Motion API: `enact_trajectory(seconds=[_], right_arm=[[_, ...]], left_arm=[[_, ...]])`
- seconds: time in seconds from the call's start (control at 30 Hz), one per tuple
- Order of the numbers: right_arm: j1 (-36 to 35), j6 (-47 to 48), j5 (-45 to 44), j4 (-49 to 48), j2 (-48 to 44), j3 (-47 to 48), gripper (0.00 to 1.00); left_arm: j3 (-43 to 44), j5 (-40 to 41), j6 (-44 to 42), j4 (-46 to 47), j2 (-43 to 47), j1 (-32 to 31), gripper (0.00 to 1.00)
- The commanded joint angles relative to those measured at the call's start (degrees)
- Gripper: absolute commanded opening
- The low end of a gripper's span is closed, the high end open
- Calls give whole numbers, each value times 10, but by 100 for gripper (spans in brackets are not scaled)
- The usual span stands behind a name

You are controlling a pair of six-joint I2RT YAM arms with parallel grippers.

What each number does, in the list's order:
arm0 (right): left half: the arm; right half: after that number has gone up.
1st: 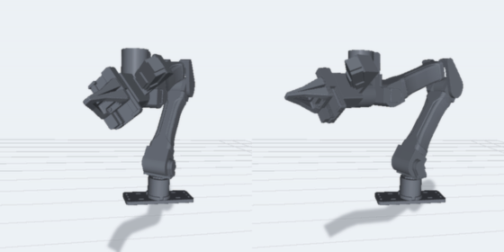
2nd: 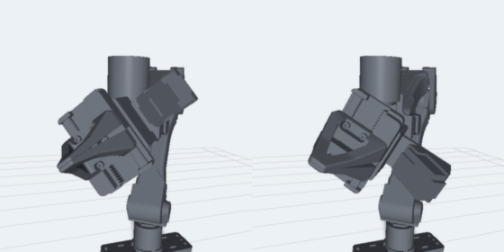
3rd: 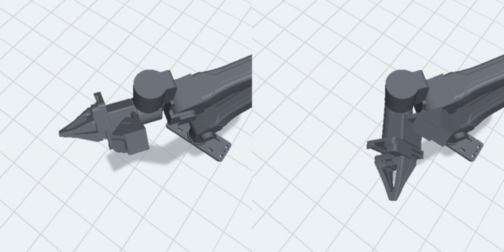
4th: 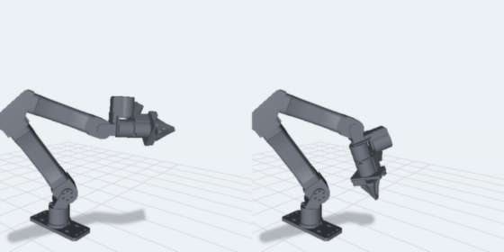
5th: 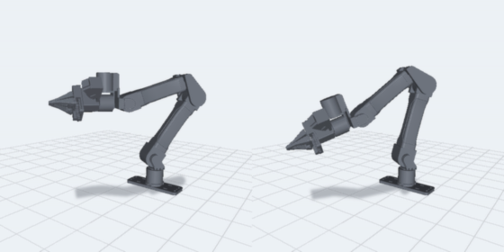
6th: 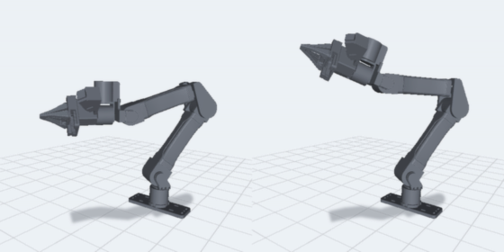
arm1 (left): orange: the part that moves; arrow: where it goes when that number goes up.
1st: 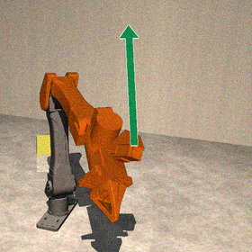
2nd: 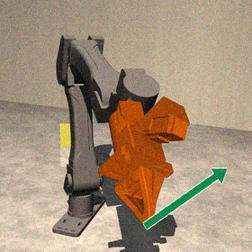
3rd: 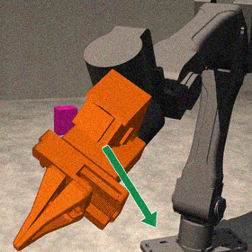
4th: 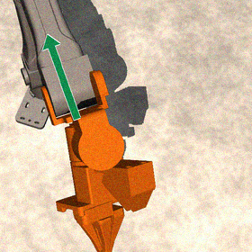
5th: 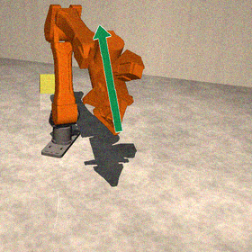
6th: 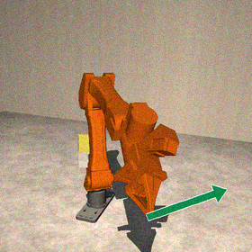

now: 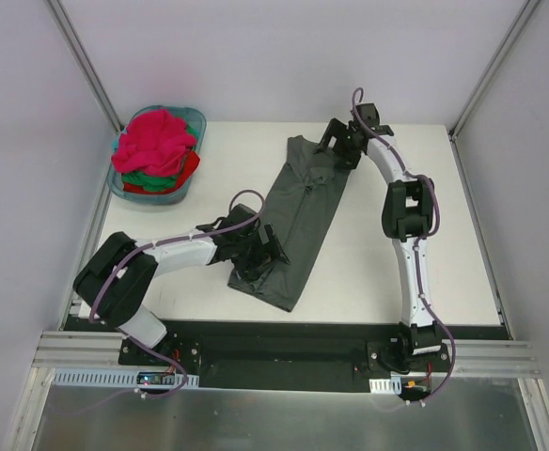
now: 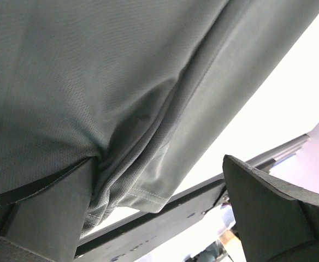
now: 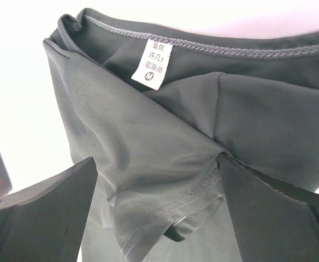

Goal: Fold and stack the t-shirts
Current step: Rotate the tshirt 90 degrees

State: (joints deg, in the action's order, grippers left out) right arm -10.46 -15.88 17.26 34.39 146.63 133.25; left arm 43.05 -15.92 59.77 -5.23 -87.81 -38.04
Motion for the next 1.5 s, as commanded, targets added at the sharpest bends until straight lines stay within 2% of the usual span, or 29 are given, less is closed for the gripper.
enact_trajectory(seconds=[0.0, 0.13, 0.3, 0.53, 0.63, 0.7, 0.77, 0.87, 0.93, 1.0, 1.1, 1.2, 1.23, 1.37, 1.47], right_arm=[[-16, -49, 50, -64, 73, 40, 96], [-21, -43, 54, -129, 78, 39, 96], [-30, 9, 50, -117, 61, 99, 96], [-47, 102, -23, -50, -94, 48, 96], [-54, 129, -28, 10, -150, 40, 96], [-68, 184, -57, 54, -191, 18, 96], [-88, 228, -87, 73, -248, -44, 96], [-125, 294, -101, 61, -386, -229, 96], [-160, 319, -120, 33, -488, -378, 96], [-205, 320, -136, -19, -582, -569, 96], [-265, 275, -138, -92, -678, -738, 96], [-315, 214, -119, -170, -723, -839, 96], [-325, 202, -107, -180, -731, -860, 98], [-405, 169, -126, -195, -736, -888, 99], [-448, 167, -156, -188, -717, -888, 99]], left_arm=[[31, -11, 40, 25, -64, -37, 99], [63, -25, 44, 25, -104, -57, 99], [87, -43, 33, 23, -91, -69, 99], [51, 42, 1, -34, 49, -70, 99], [17, 62, -4, -49, 117, -70, 99], [-10, 85, -6, -65, 158, -70, 99], [-20, 123, -27, -102, 193, -65, 99], [-31, 173, -57, -179, 230, -48, 99], [-53, 160, -69, -187, 245, -23, 99], [-69, 138, -86, -182, 244, -4, 99], [-76, 113, -102, -158, 221, 3, 97], [-81, 51, -113, -118, 191, 2, 84], [-85, 42, -113, -103, 185, 2, 83], [-102, 35, -113, -84, 160, 2, 70], [-109, 51, -112, -79, 143, 2, 65]])
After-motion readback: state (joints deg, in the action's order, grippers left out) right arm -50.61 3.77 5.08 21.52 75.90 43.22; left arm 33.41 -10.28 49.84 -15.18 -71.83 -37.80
